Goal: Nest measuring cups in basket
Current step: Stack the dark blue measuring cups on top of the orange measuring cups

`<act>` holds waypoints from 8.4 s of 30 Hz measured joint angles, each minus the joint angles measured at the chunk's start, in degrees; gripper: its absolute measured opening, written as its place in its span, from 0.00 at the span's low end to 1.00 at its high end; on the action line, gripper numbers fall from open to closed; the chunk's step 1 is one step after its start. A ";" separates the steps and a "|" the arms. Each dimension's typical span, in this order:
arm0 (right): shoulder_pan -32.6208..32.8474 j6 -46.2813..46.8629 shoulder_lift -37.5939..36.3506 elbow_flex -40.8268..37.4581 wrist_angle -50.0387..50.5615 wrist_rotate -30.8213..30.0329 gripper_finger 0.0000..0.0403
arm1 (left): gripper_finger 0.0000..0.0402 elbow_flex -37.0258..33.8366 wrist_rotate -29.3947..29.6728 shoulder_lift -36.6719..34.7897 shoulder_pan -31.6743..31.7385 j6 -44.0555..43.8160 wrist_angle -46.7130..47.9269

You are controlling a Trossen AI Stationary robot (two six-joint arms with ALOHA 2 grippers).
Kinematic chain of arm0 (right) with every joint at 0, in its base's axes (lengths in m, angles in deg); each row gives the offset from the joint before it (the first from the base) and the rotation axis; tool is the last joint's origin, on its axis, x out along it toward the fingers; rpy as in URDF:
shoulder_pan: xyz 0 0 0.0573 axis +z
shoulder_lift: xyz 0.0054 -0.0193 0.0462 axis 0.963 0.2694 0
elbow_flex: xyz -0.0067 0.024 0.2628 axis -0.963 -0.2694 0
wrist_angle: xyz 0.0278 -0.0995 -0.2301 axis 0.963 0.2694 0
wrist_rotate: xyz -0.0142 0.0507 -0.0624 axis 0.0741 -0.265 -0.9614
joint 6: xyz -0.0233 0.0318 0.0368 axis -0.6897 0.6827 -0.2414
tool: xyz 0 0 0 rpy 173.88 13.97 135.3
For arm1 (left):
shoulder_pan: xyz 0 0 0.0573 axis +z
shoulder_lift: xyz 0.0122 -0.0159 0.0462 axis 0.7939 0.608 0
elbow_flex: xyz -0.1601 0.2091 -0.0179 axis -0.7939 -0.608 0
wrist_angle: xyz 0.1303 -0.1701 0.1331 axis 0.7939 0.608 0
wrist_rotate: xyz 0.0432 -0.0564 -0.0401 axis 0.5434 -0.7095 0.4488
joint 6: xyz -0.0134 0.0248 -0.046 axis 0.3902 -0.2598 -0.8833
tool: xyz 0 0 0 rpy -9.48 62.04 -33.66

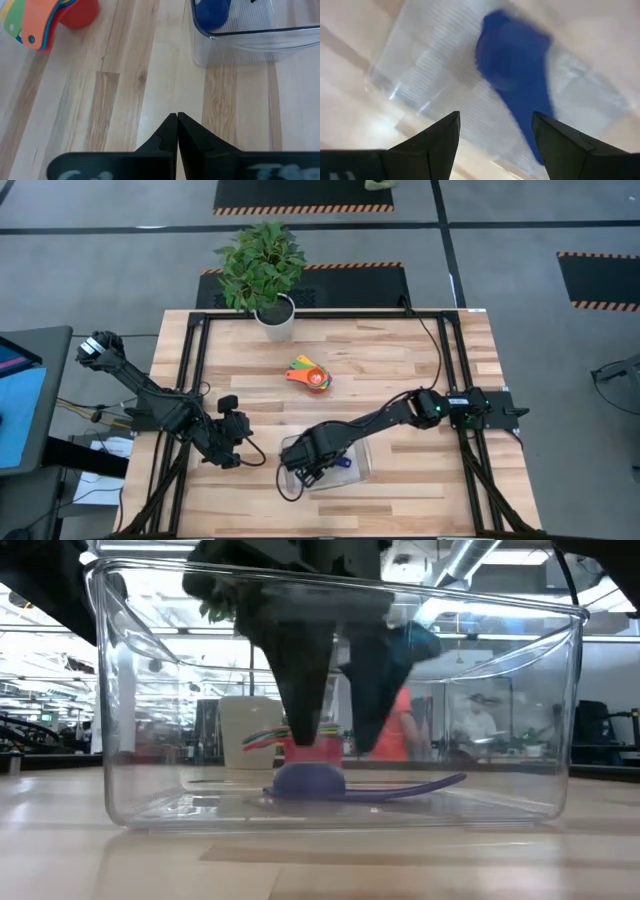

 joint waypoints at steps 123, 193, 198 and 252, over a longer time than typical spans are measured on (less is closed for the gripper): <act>1.94 26.21 -0.66 4.93 2.53 -12.80 0.46 | 0.00 0.00 -4.61 0.00 -0.01 1.97 0.20; -0.34 17.38 6.43 3.91 -11.19 -10.96 0.04 | 0.00 0.00 -6.94 0.00 -0.02 2.38 -0.24; 0.00 17.18 6.14 4.45 -12.04 -9.43 0.02 | 0.00 0.00 -6.77 -0.01 -0.01 3.53 -0.22; 1.31 5.82 4.22 3.62 1.11 -4.02 0.71 | 0.00 0.00 -5.21 -0.02 0.00 3.02 0.19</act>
